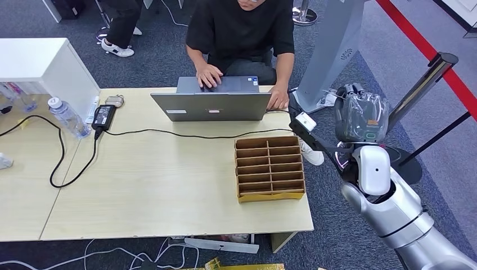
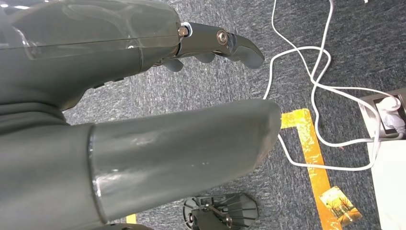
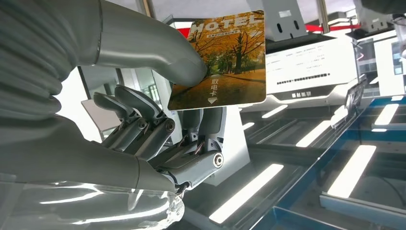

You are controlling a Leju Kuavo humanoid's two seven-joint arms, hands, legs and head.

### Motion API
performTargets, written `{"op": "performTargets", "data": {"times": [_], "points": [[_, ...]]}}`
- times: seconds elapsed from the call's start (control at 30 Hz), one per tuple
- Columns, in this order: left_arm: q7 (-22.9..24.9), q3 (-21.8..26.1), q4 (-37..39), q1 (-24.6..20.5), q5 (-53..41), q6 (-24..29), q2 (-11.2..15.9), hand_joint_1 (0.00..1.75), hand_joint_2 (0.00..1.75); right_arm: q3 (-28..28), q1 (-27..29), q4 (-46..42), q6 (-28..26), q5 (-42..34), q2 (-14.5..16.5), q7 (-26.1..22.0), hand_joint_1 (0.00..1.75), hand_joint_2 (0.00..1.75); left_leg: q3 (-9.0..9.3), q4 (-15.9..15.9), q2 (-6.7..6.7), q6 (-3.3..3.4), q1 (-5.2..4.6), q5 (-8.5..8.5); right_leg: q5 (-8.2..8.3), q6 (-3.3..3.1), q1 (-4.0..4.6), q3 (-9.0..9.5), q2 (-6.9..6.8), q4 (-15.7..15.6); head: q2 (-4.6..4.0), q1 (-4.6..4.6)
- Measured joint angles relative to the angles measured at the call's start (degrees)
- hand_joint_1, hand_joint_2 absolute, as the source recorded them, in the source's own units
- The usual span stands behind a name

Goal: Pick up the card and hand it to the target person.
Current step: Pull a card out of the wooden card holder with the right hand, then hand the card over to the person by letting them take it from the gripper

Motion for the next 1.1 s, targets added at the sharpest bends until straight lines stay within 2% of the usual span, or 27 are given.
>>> {"op": "performTargets", "data": {"times": [0.23,0.47,0.6,0.73,1.0,1.1], "points": [[0.60,-0.01,0.00,-0.18,-0.50,-0.17,-0.09,0.00,0.00,-1.23,0.00,0.77,-3.84,2.22,0.01,-0.53,1.75,1.75,-0.01,0.00,0.00,0.00,0.00,0.00,0.00,0.00,0.00,0.00,0.00,0.00,0.00,0.00],[1.49,-0.01,0.00,-0.76,-1.51,-0.62,-0.43,0.00,0.00,-2.15,-0.11,2.88,-3.98,-0.82,0.17,-1.68,1.75,1.75,-0.02,0.00,-0.01,0.00,-0.01,0.00,0.00,0.00,-0.01,0.00,-0.01,0.00,0.00,0.00],[1.68,-0.03,0.00,-1.00,-2.03,-0.73,-0.59,0.00,0.00,-2.66,-0.16,4.74,-4.90,-6.05,0.51,-2.48,1.75,1.75,-0.02,0.00,-0.01,0.00,0.00,0.00,0.00,0.00,0.00,0.00,-0.01,0.00,0.00,0.00],[1.83,-0.05,-0.01,-1.19,-2.26,-0.87,-0.60,0.00,0.00,-3.30,-0.12,6.60,-7.27,-15.49,0.90,-3.60,1.75,1.75,-0.03,0.00,-0.02,0.00,0.00,0.00,0.00,0.00,0.00,-0.01,-0.02,0.00,0.00,0.00],[2.27,-0.38,0.00,-1.33,-2.63,-0.87,-0.59,0.00,0.00,-3.50,0.93,11.31,-10.03,-21.30,1.67,-4.90,1.75,1.75,-0.03,0.00,-0.02,0.00,0.00,0.00,0.00,0.00,0.00,-0.01,-0.01,0.00,0.00,-0.01],[2.31,-0.40,0.00,-1.36,-2.89,-0.91,-0.59,0.00,0.00,-3.50,1.26,12.69,-11.51,-27.38,2.04,-6.94,1.75,1.75,-0.03,0.00,-0.02,0.00,0.00,0.00,0.00,0.00,0.00,-0.01,-0.01,0.00,0.00,-0.01]]}}
